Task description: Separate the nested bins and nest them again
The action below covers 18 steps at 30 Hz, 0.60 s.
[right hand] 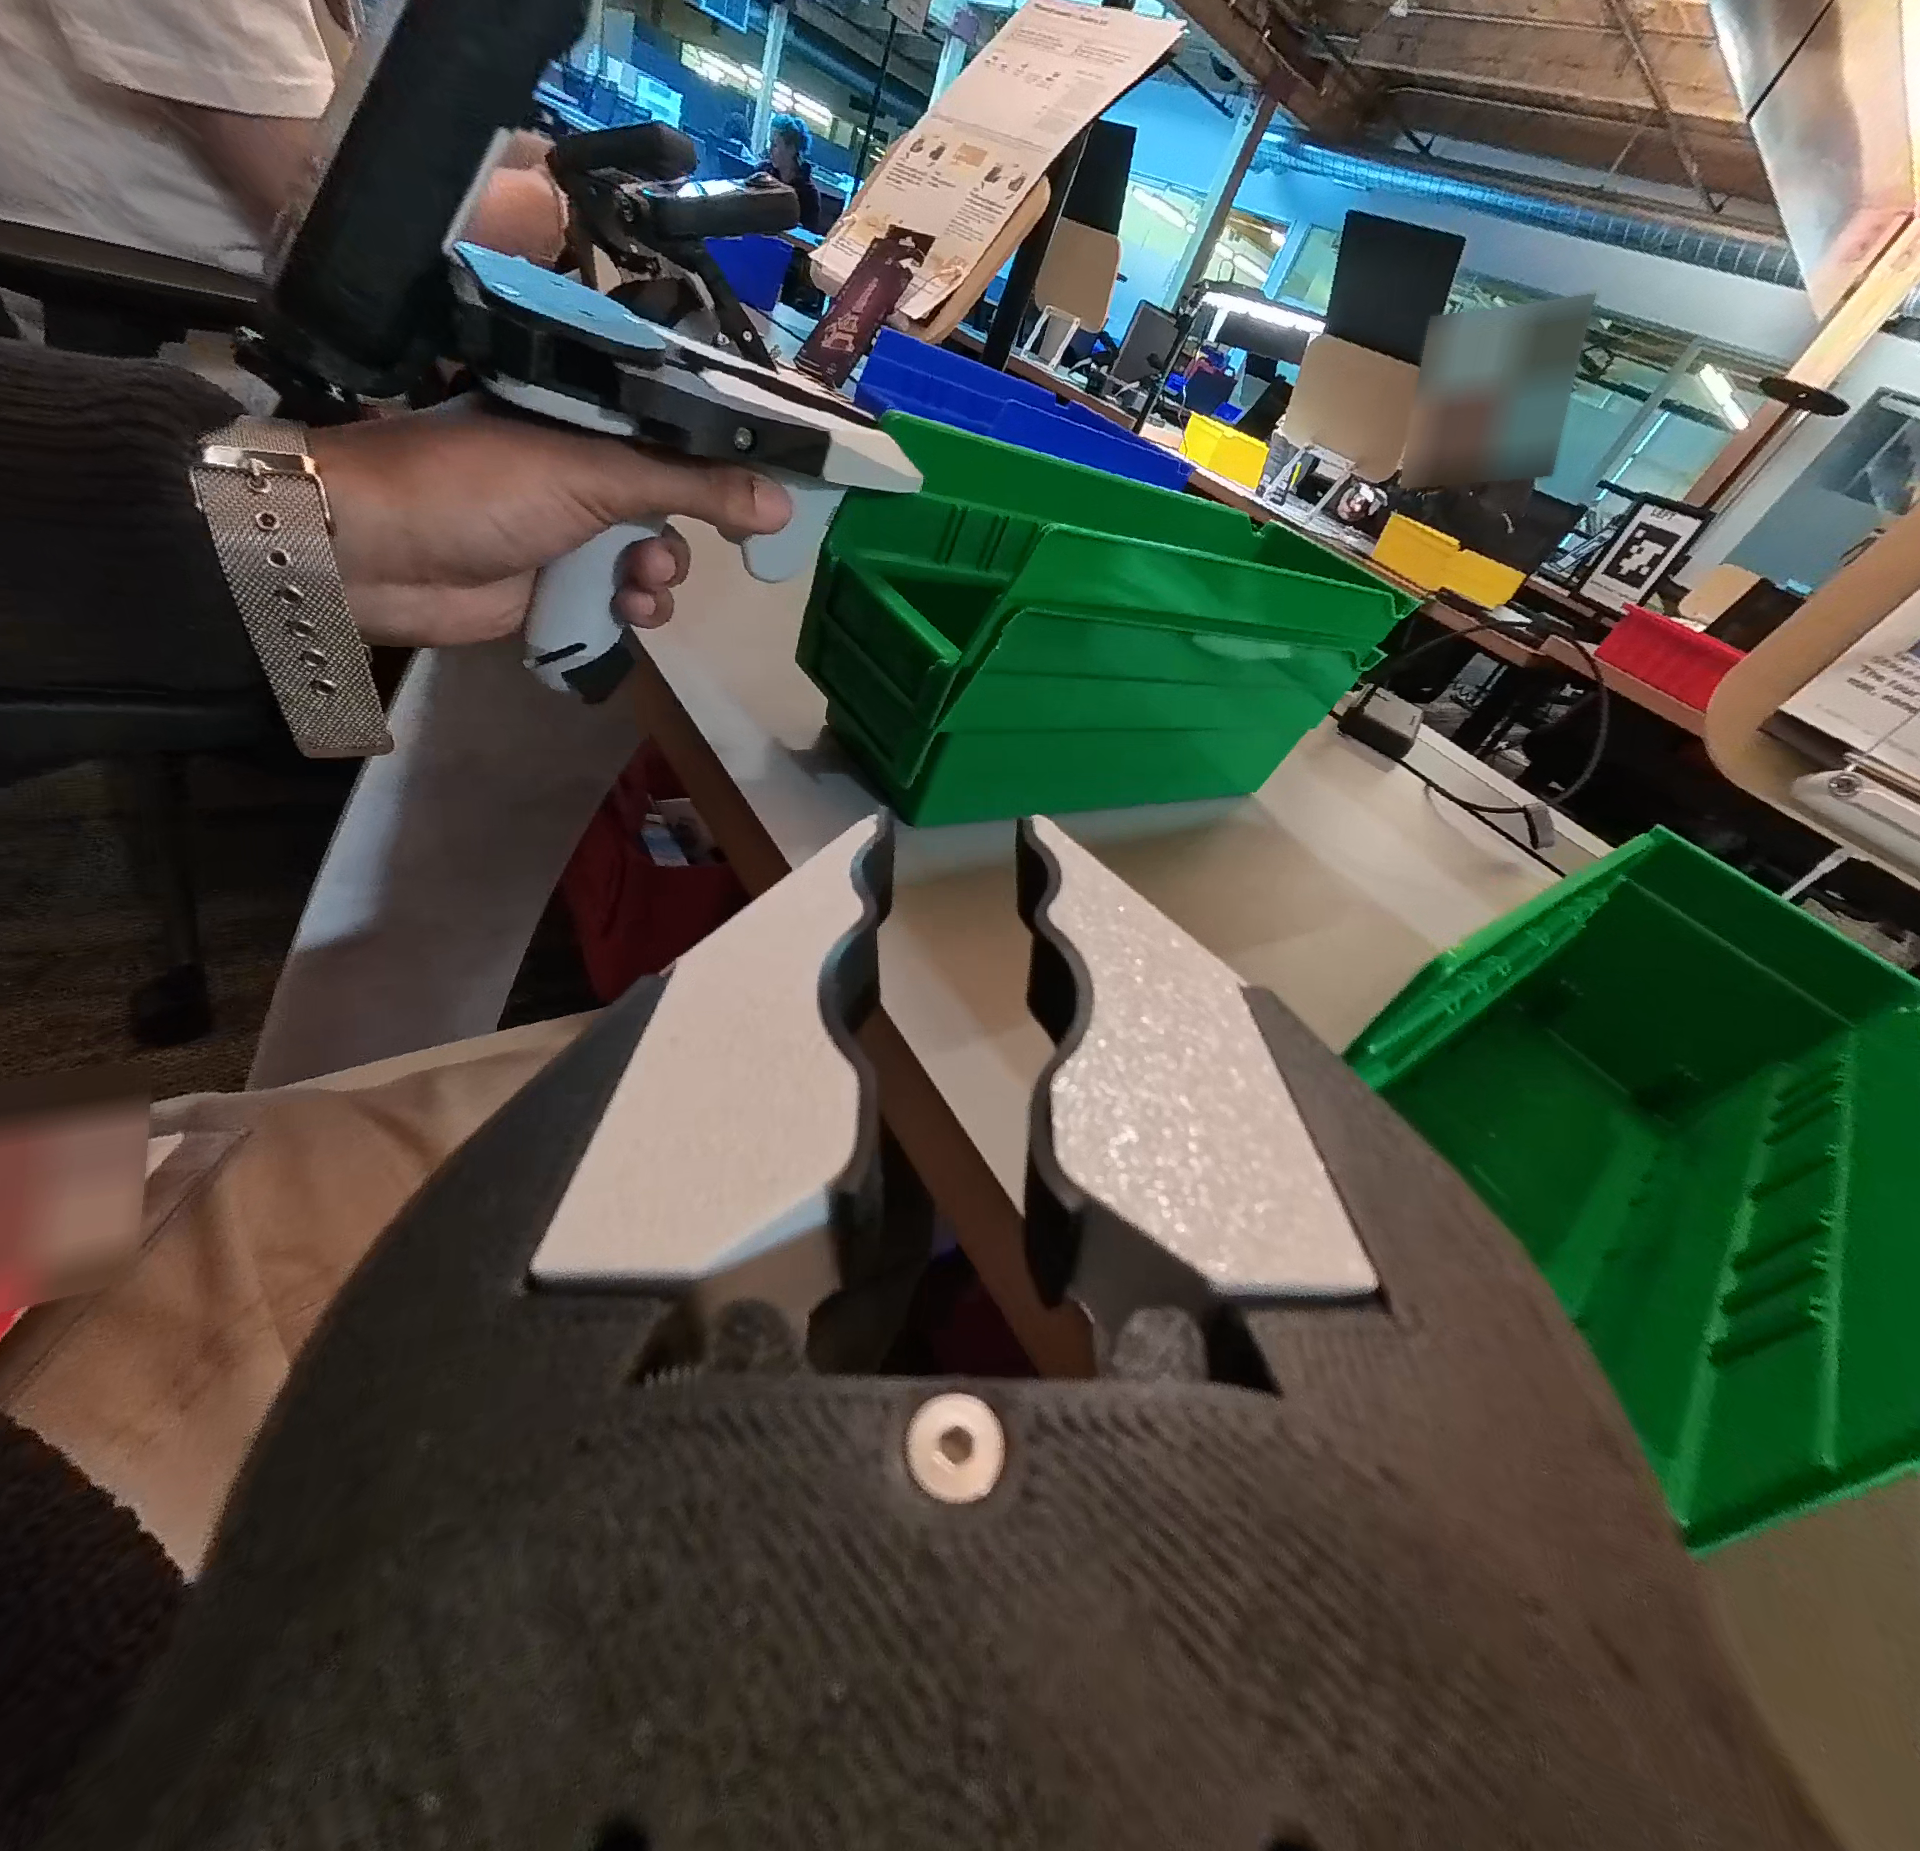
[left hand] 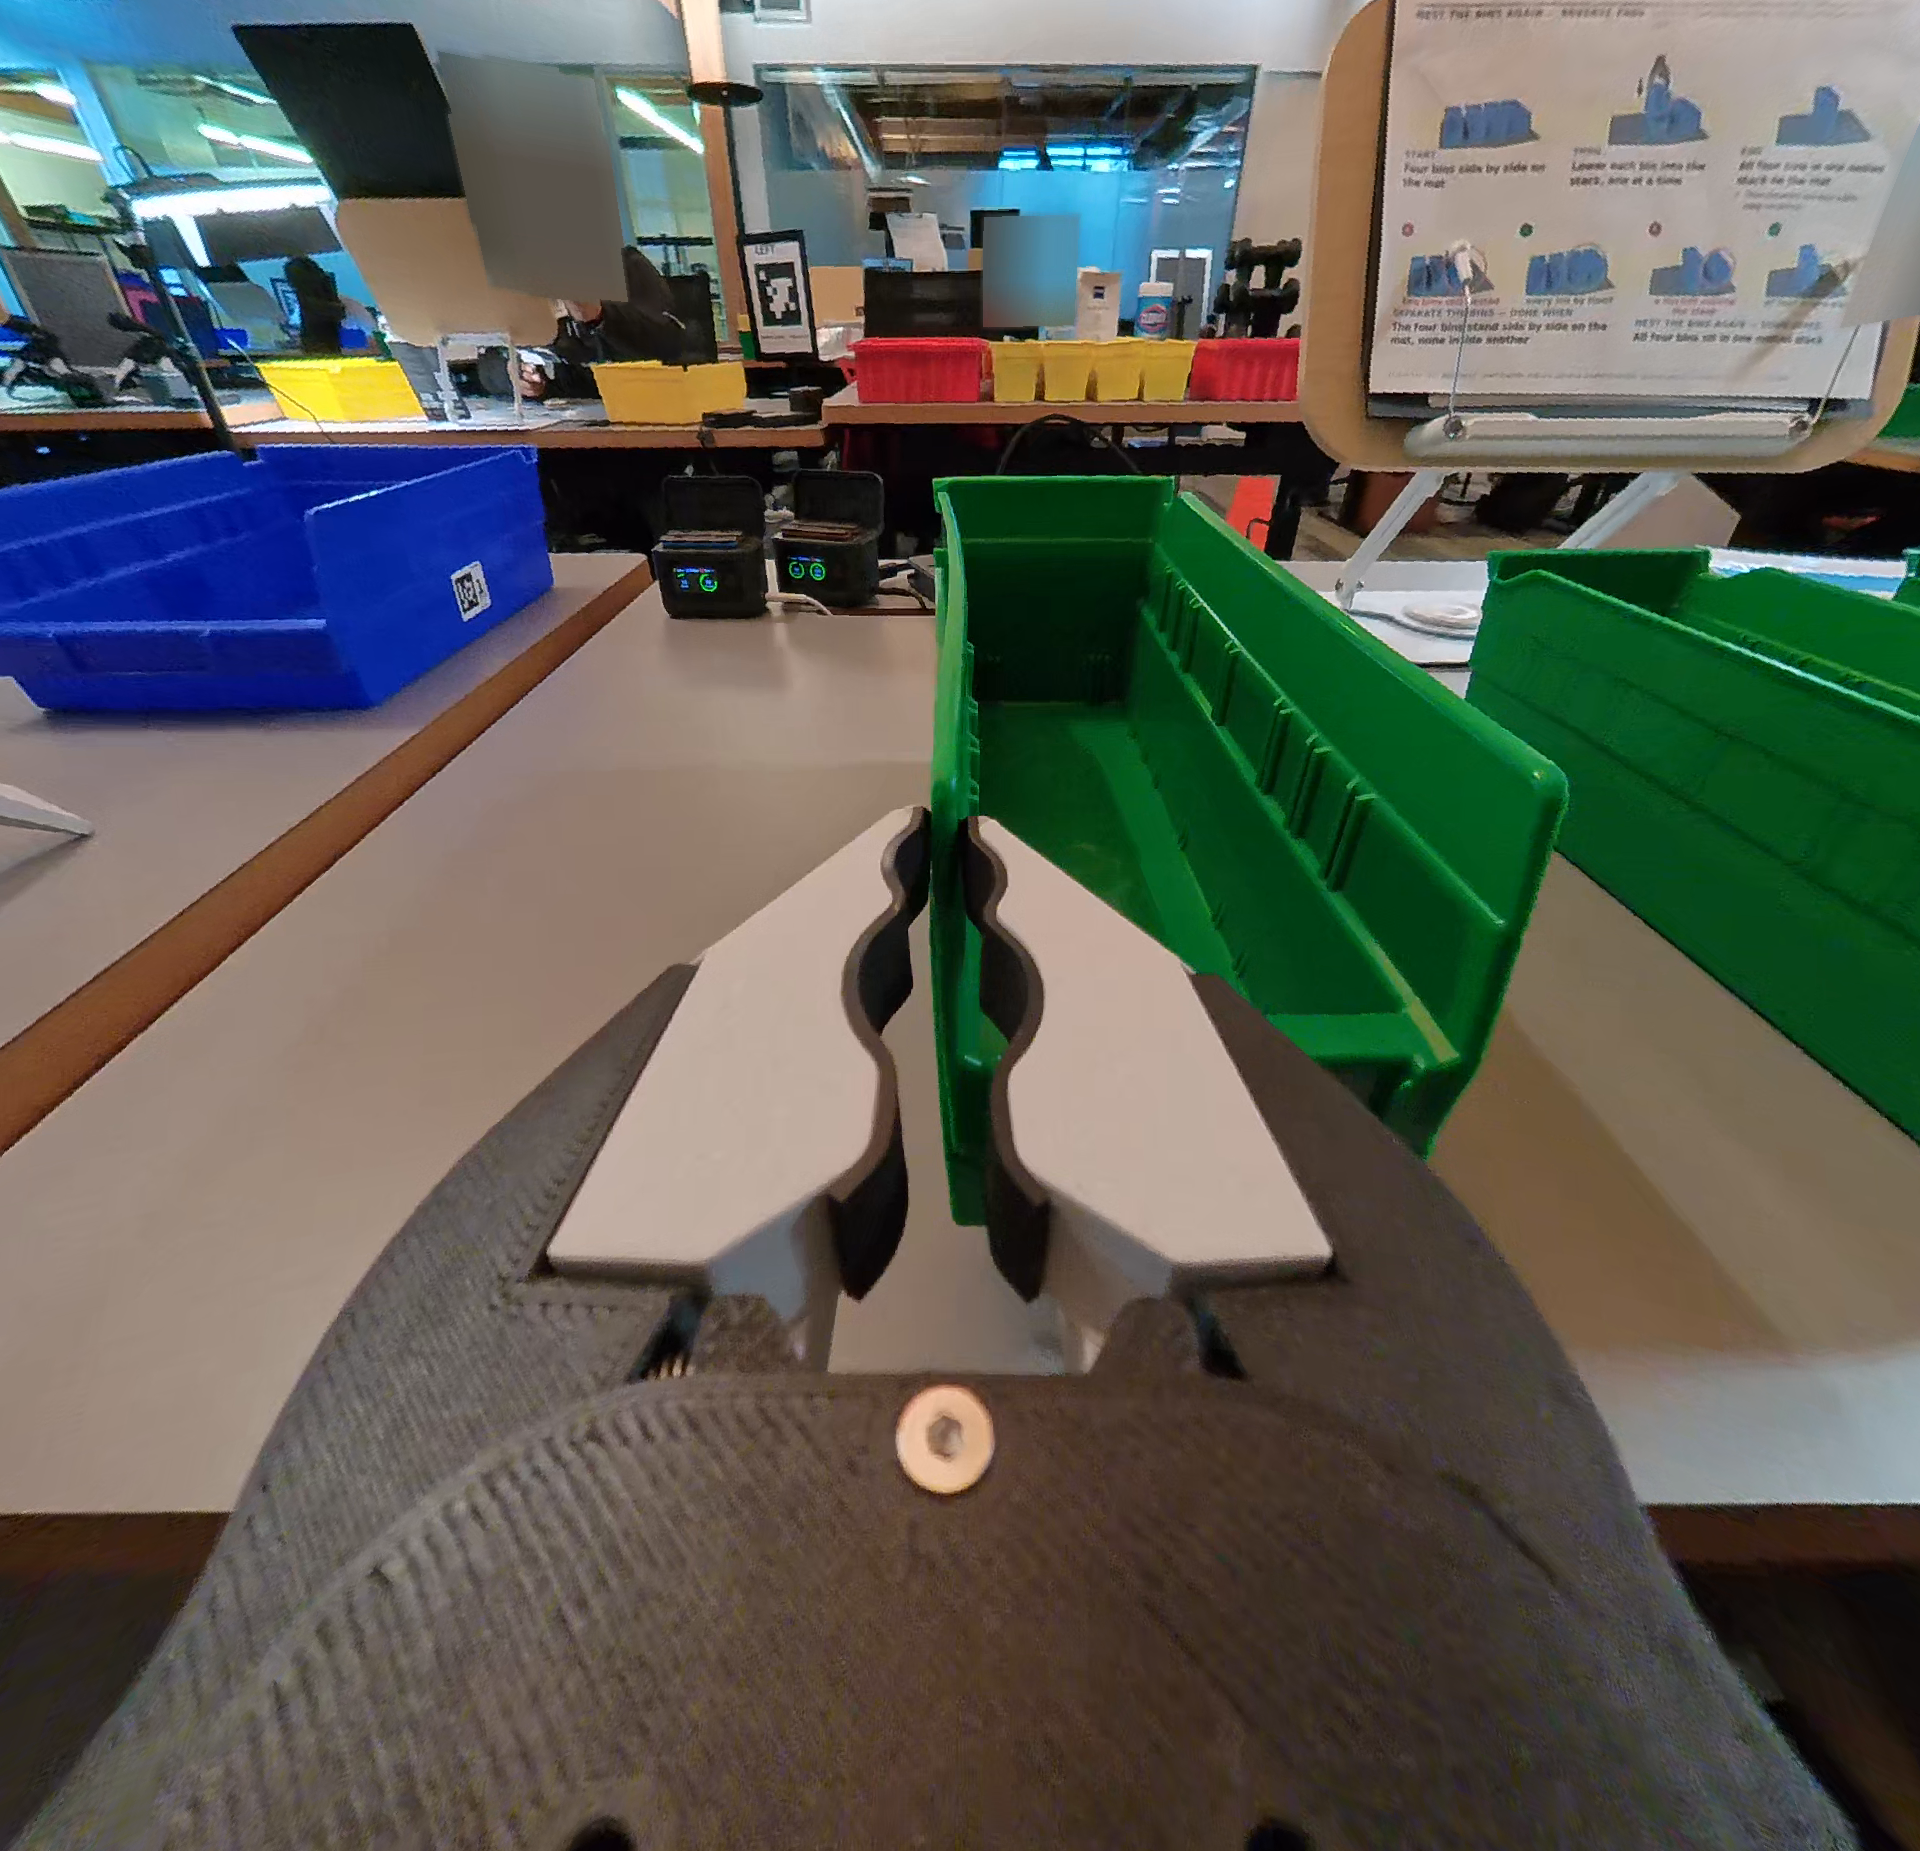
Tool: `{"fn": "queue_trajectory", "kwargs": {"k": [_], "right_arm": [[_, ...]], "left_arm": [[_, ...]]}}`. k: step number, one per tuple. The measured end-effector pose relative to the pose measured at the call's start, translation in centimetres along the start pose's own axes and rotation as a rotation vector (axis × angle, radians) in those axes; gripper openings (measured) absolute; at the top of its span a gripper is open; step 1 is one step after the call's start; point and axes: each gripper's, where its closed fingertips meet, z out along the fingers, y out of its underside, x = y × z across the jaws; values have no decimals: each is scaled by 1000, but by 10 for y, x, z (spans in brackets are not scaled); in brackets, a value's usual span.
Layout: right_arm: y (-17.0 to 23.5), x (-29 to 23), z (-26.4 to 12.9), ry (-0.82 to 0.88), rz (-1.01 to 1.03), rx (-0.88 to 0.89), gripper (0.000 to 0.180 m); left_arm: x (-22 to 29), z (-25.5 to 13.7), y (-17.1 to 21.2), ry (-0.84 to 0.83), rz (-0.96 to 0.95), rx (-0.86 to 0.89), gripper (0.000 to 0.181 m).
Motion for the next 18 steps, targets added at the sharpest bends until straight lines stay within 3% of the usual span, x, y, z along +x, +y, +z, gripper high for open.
{"fn": "queue_trajectory", "kwargs": {"k": [4,8,14,18], "right_arm": [[-1,8,-1,24,-5,3,22],[-3,29,-4,81,9,12,22],[-20,80,-22,211,80,69,22],[-31,131,-51,372,81,111,22]], "left_arm": [[1,-1,0,10,-8,3,2],[-18,-10,-21,-111,-16,108,39],[-10,-32,-55,-94,-25,277,41],[19,-30,-50,-6,-88,196,41]]}}
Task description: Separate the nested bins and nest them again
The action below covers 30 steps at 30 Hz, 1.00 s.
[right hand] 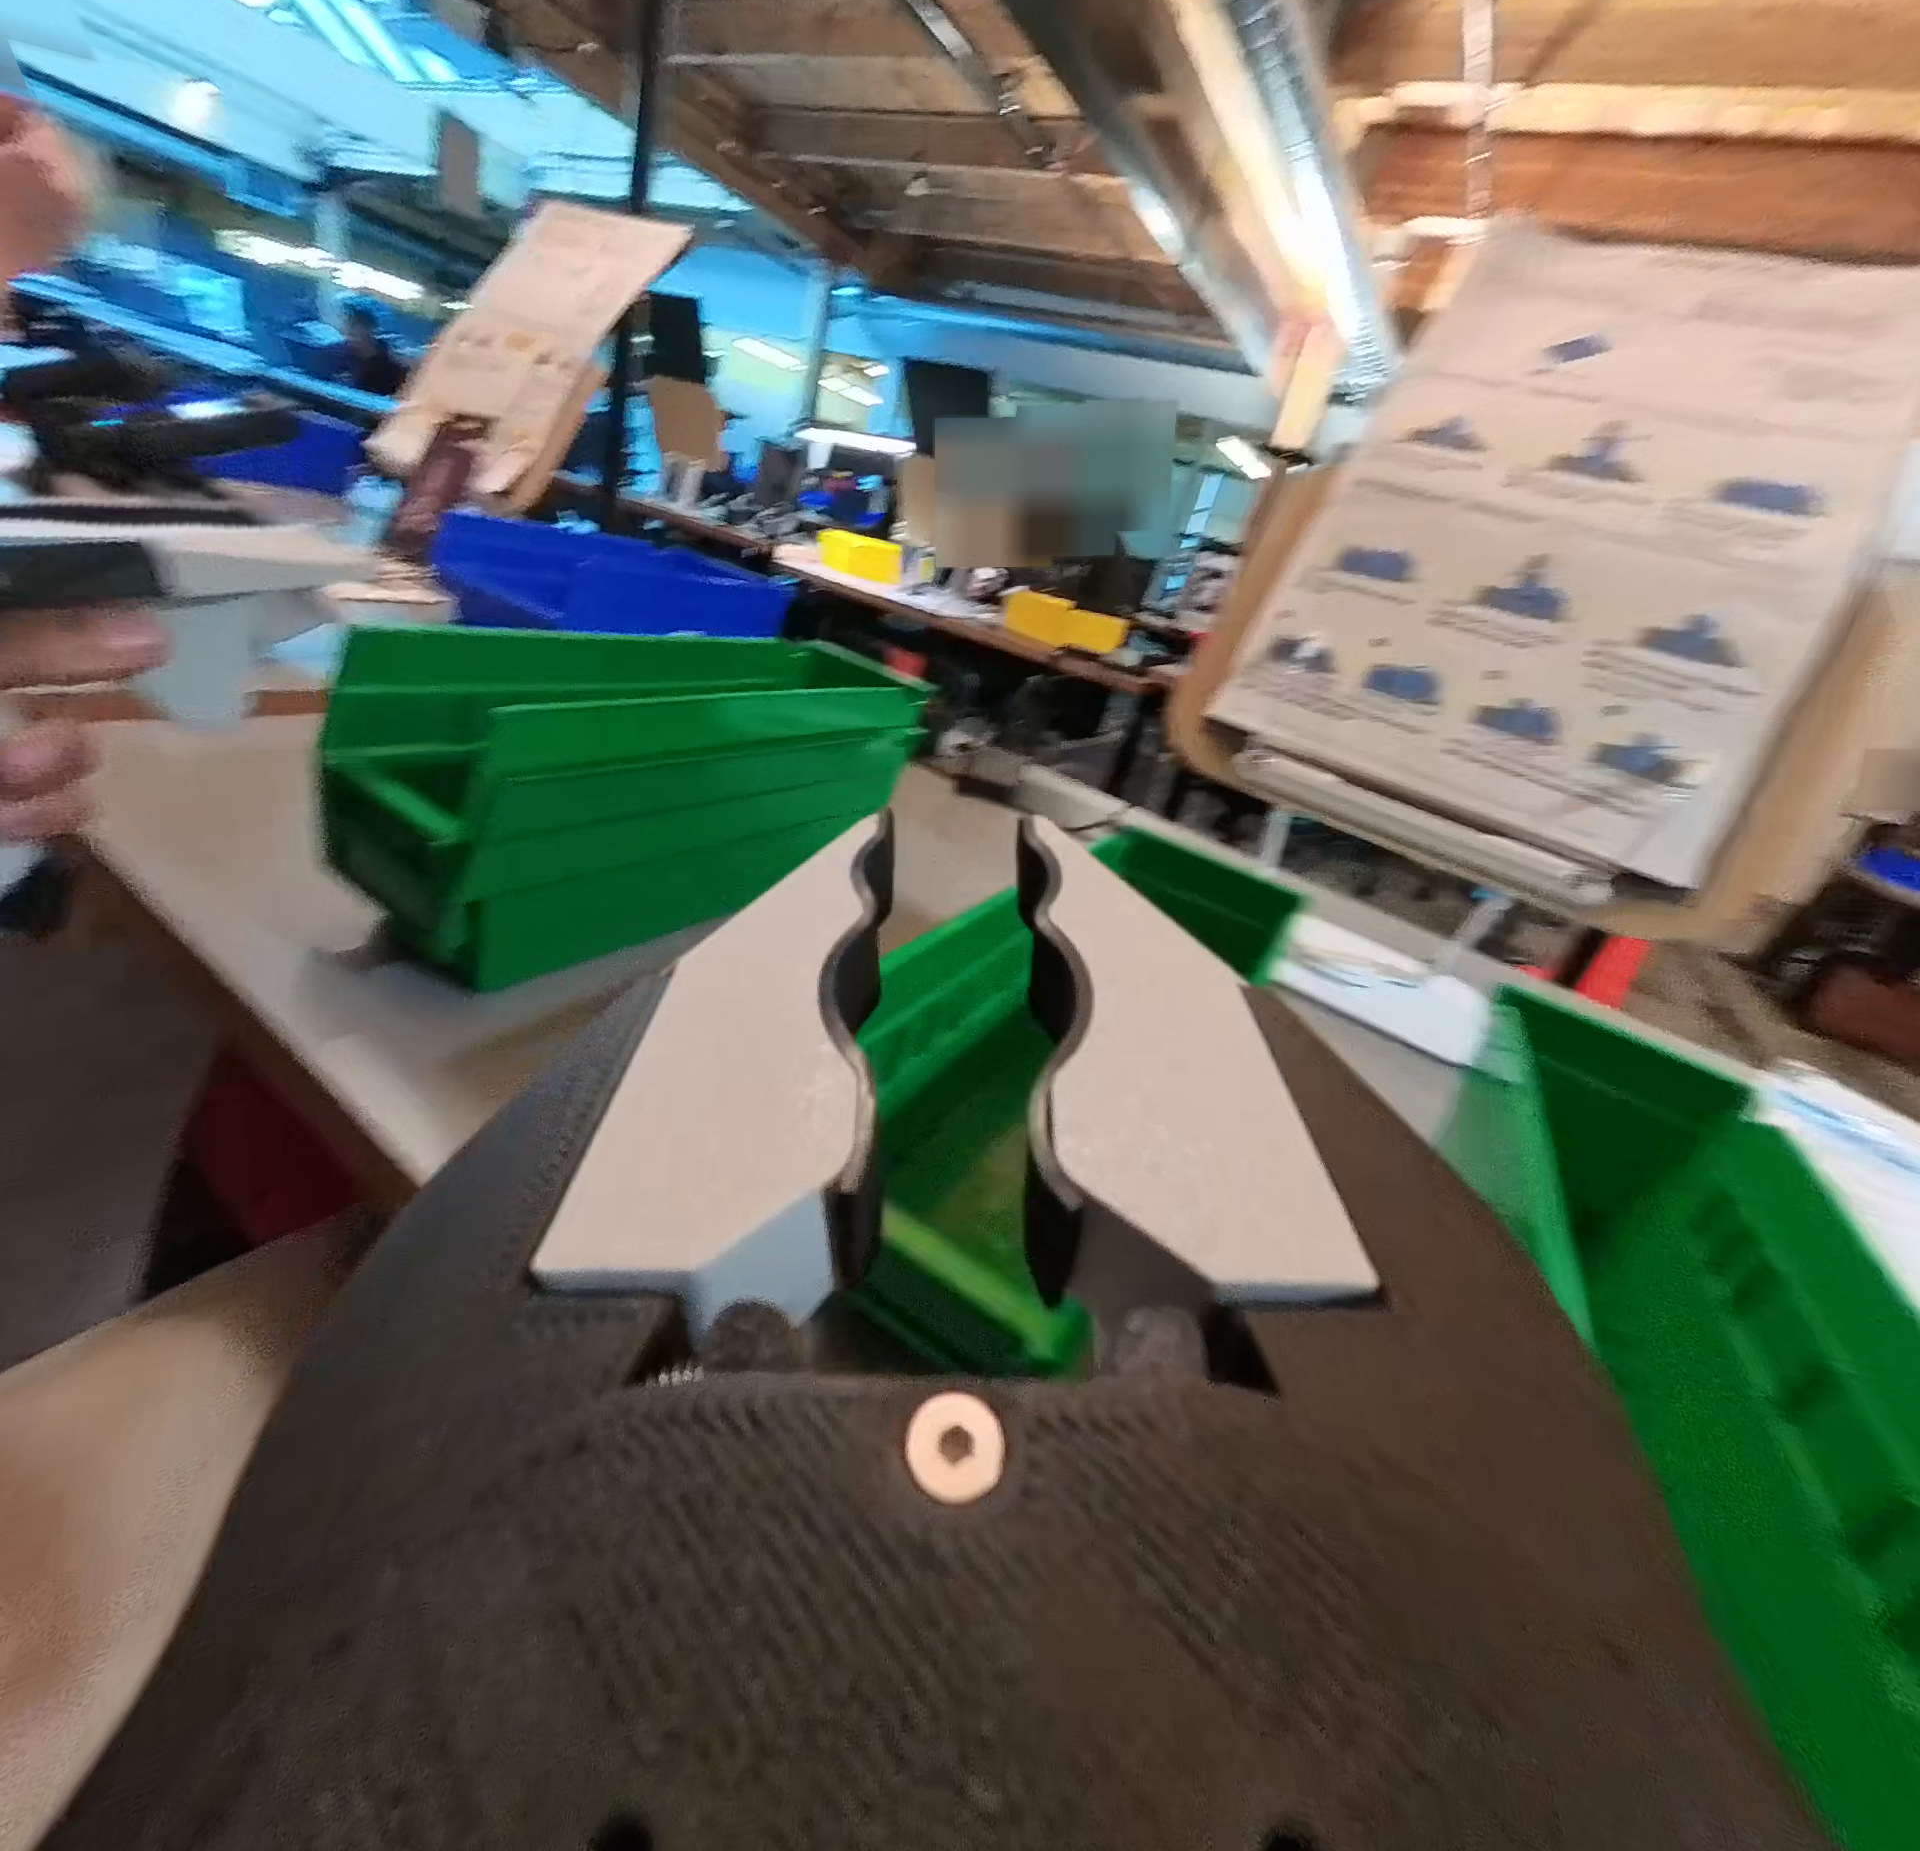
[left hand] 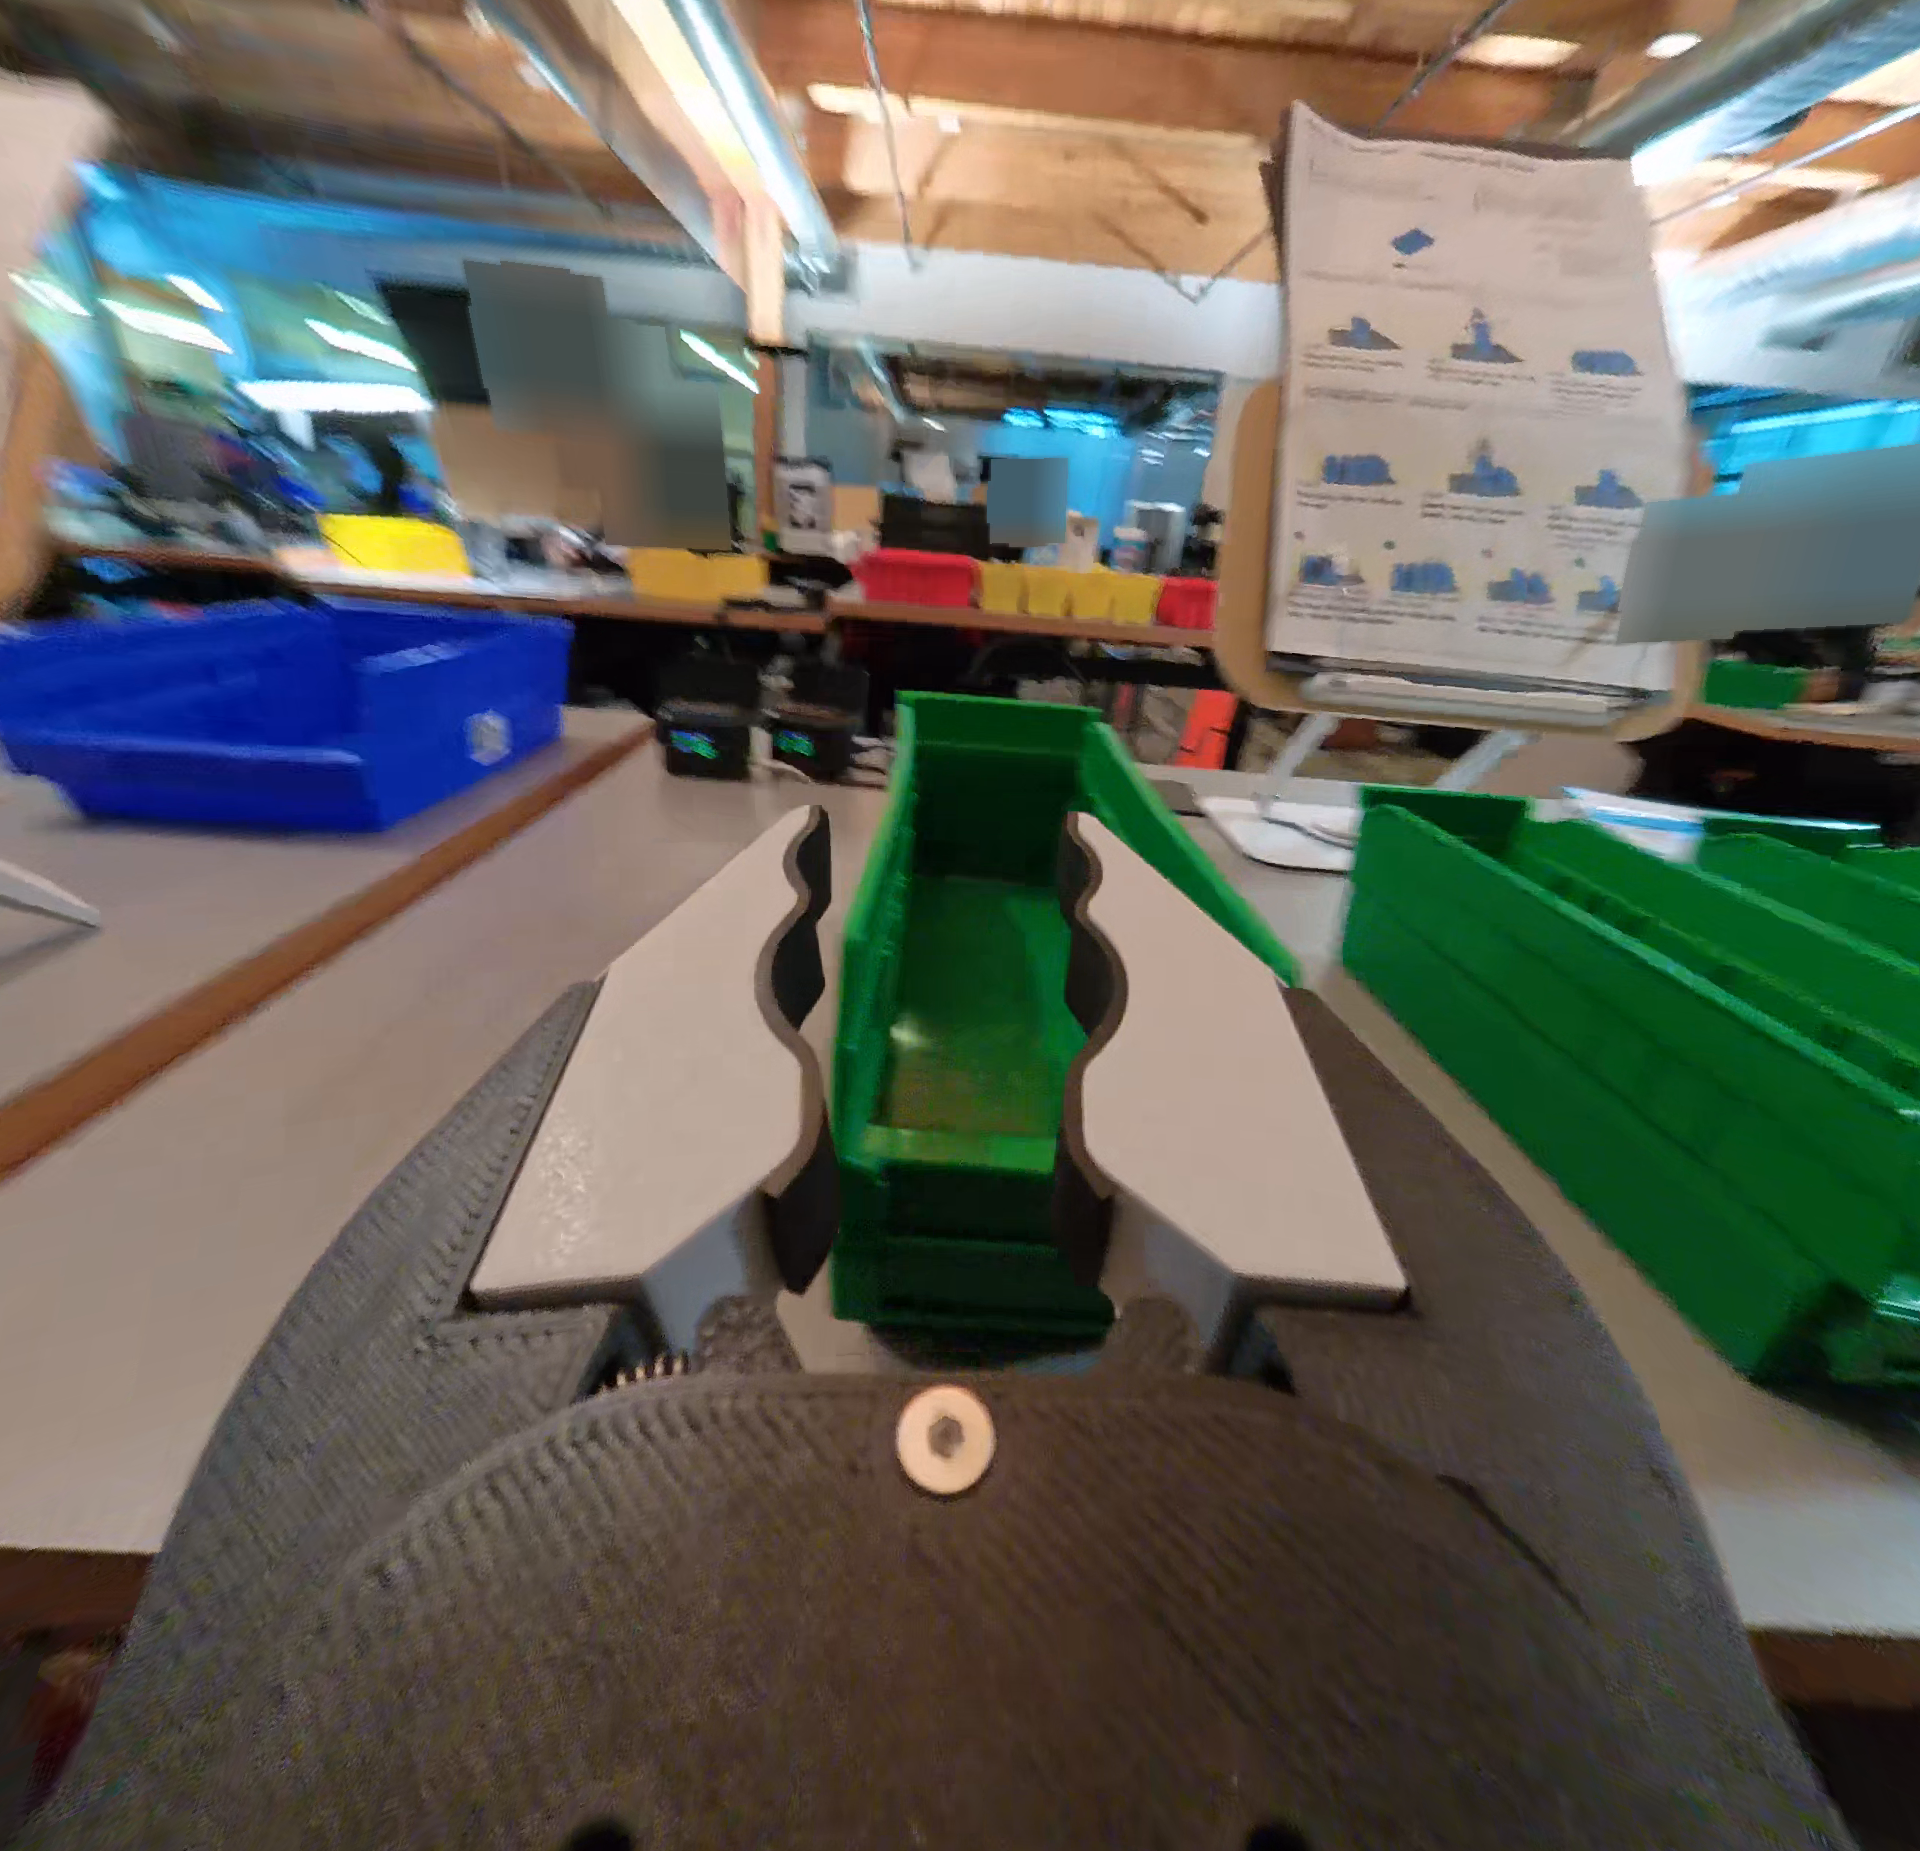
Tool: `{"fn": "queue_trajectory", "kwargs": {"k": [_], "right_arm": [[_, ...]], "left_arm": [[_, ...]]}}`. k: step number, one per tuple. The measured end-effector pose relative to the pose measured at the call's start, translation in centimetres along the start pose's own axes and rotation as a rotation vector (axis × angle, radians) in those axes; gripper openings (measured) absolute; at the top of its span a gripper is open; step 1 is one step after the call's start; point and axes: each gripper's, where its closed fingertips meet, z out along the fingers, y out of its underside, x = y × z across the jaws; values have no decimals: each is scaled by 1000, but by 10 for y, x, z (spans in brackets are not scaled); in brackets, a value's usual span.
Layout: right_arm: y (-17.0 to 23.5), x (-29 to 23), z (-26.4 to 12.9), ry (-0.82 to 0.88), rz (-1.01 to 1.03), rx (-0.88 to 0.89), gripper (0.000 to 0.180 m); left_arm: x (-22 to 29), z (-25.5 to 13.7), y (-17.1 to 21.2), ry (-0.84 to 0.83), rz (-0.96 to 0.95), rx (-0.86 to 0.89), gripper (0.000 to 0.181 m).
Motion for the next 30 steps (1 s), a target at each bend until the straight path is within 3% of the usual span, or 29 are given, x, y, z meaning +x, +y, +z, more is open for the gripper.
{"fn": "queue_trajectory", "kwargs": {"k": [4,7,8,10,13,20,25,30], "right_arm": [[-15,94,-22,328,-10,90,48],[-7,163,-45,510,9,82,61],[0,183,-51,549,-2,52,58],[33,213,-54,533,-76,-130,45],[101,243,-67,470,-108,-510,75],[167,216,-70,303,300,-695,75],[174,210,-69,294,610,-648,26],[165,231,-75,381,644,-584,4]], "left_arm": [[43,-6,9,159,-161,-78,41],[68,-10,12,215,-125,-91,41],[75,-12,12,227,-100,-88,41],[86,-13,14,253,-46,-89,40],[91,-12,22,265,-11,-114,40],[89,-10,27,275,-56,-140,38],[102,-13,33,331,-99,-182,37],[119,-18,39,380,-124,-211,37]]}}
